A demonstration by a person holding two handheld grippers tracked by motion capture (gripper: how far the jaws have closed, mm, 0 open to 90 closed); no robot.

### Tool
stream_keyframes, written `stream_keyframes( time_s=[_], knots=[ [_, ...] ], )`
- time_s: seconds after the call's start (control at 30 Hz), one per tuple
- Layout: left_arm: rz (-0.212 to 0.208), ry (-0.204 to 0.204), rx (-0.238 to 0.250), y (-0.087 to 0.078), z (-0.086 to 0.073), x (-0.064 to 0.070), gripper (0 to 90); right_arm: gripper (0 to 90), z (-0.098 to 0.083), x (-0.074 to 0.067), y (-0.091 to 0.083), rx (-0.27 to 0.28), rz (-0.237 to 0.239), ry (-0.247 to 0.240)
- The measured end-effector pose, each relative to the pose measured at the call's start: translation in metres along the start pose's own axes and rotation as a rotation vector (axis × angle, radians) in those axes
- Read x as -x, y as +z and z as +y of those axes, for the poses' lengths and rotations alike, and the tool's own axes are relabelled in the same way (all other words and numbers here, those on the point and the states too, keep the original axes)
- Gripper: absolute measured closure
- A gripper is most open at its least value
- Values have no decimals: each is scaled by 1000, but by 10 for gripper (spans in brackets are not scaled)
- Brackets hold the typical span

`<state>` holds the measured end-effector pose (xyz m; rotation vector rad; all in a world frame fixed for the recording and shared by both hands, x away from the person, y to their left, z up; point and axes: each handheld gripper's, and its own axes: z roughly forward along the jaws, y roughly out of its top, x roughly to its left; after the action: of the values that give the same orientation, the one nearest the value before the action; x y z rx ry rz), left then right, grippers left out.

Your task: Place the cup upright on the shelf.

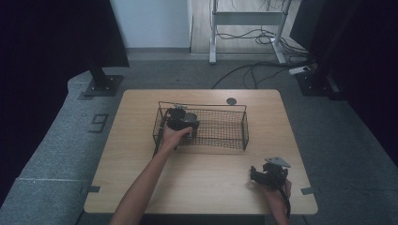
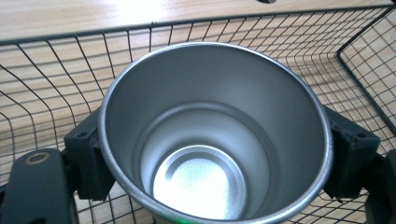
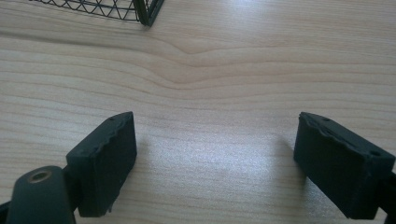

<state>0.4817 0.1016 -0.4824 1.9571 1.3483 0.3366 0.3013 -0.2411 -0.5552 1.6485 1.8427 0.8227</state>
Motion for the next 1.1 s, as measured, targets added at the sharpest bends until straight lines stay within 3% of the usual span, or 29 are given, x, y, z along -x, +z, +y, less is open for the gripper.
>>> stream_keyframes(
  time_s=[0.37,0.63,0.87,1.1],
  knots=[
    [28,-9,-32,5,-4,-1,150,131,0,0,0,0,0,0],
    [2,-14,-37,3,-7,-5,133,130,0,0,0,0,-2,-1],
    [3,12,-19,-4,-7,1,112,130,0,0,0,-1,-3,0],
    [-5,16,-3,-11,-7,-1,91,131,0,0,0,0,-2,-1]
  ],
)
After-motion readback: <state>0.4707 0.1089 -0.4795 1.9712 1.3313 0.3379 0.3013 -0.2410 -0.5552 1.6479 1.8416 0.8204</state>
